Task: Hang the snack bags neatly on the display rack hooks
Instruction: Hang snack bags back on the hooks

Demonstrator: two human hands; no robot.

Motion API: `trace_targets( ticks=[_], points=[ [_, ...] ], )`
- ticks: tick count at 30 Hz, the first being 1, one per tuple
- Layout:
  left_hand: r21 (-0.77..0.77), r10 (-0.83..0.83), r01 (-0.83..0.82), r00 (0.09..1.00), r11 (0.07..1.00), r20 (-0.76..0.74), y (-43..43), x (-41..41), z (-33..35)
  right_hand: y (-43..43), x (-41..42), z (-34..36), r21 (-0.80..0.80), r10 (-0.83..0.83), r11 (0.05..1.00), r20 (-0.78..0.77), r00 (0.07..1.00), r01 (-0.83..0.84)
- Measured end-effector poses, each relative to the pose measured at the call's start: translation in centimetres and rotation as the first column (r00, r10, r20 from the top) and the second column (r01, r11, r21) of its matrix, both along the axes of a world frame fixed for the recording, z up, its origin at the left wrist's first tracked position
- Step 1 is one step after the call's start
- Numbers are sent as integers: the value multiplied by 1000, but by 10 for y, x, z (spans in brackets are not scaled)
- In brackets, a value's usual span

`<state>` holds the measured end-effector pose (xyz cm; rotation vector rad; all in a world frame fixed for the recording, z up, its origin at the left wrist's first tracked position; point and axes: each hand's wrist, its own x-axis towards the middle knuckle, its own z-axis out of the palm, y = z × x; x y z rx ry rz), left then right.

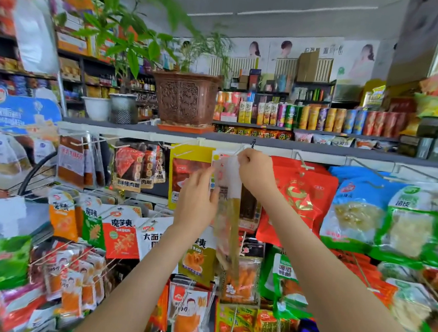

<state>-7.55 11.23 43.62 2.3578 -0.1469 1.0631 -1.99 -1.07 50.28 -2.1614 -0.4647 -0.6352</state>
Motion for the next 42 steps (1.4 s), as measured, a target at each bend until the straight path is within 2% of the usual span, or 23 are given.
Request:
trace_targets(
  ticks=[3, 7, 11, 14, 17, 19, 24, 28, 30, 34, 37, 42],
  points=[
    [-23, 24, -24, 1000, 999, 16, -3, -3, 5, -9, -15, -3, -57, 90, 995, 52, 995, -87],
    [92, 241, -237, 970, 967, -36, 1, -21, -1, -16, -37, -31, -92, 202, 976, 39, 979, -198],
    [-11, 111, -118, 962, 993, -251, 9, -46, -29, -18, -45, -79, -123, 232, 965, -23, 973, -233],
    [45, 150, -143, 946, 989, -286, 10, -66, -62, -11, -56, -114, -284, 266, 921, -39, 963, -266],
    [106, 150, -123, 941, 987, -303, 12, -84, -95, 5, -75, -143, -493, 314, 810, -96, 944, -319],
    [132, 168, -131, 930, 983, -327, 19, -93, -114, 15, -84, -160, -566, 312, 756, -129, 941, -328],
    [157, 156, -93, 875, 983, -458, 43, -108, -137, 39, -91, -188, -523, 389, 710, -267, 882, -471],
    [66, 122, -103, 799, 992, -588, 82, -118, -150, 56, -87, -206, -421, 357, 775, -323, 876, -471],
    [39, 116, -117, 782, 992, -613, 102, -121, -160, 71, -84, -217, -406, 370, 776, -326, 870, -483],
    [2, 86, -106, 793, 994, -604, 141, -119, -177, 124, -80, -241, -517, 335, 751, -235, 912, -409],
    [14, 83, -93, 797, 996, -599, 182, -106, -183, 172, -80, -259, -544, 305, 756, -201, 931, -365],
    [121, 53, 16, 836, 993, -546, 272, -79, -182, 261, -68, -279, -411, 240, 860, -197, 951, -302]
  ],
)
